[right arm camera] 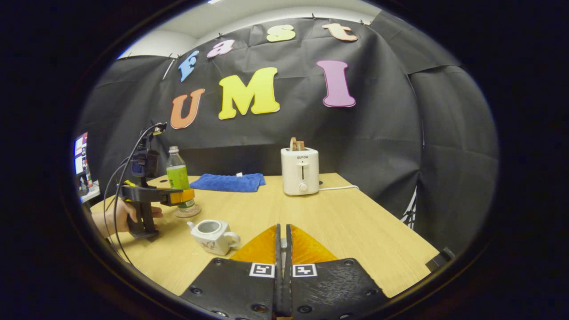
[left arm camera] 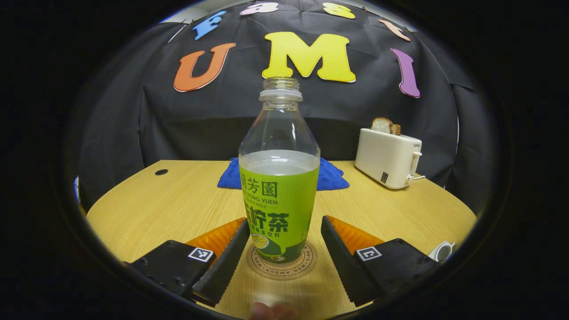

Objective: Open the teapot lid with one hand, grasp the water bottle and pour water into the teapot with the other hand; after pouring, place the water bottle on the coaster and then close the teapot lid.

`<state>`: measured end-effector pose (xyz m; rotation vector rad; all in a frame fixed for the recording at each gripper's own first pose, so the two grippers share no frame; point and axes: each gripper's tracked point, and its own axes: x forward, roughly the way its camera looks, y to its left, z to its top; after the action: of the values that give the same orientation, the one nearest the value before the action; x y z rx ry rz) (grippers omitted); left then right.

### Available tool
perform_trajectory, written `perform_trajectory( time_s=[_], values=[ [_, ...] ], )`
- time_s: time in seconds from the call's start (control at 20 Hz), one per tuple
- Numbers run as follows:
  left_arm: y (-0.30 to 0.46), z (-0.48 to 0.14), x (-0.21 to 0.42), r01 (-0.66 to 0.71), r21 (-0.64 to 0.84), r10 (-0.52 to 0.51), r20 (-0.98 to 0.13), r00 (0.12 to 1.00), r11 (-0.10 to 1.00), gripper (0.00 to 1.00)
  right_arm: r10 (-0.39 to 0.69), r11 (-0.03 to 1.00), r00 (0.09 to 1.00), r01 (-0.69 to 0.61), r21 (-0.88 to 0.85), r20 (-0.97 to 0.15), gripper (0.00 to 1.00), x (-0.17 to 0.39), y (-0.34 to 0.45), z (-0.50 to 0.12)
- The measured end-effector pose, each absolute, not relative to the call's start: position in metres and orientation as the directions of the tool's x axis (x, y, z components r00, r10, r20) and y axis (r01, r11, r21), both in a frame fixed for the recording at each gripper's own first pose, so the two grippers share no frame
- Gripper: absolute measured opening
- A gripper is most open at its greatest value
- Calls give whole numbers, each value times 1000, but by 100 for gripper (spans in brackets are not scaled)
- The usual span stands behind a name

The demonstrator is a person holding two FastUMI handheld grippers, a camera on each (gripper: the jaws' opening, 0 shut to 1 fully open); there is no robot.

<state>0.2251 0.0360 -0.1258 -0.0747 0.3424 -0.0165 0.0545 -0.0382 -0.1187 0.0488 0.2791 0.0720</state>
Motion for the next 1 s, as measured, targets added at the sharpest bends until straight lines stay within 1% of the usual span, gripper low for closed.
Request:
perform_trajectory(
  time_s=[0.25, 0.35, 0.55, 0.8, 1.0],
  values=[
    [55, -120, 188, -28, -39, 13, -345, 939, 999, 100, 119, 992, 965, -109, 55, -235, 0, 65, -15, -100],
    [66, -113, 166, -43, -25, 32, -334, 942, 999, 100, 157, 987, 967, -148, 61, -202, 0, 72, 3, -89],
    [90, -99, 117, -87, -42, 70, -303, 950, 995, 100, 246, 969, 954, -240, 56, -172, 0, 92, 46, -84],
    [122, -74, 71, -156, -52, 139, -242, 960, 986, 100, 326, 945, 928, -324, 38, -183, 0, 110, 89, -98],
    [144, -62, 50, -206, -37, 194, -209, 959, 978, 100, 348, 936, 913, -350, 33, -213, 0, 116, 103, -114]
  ],
)
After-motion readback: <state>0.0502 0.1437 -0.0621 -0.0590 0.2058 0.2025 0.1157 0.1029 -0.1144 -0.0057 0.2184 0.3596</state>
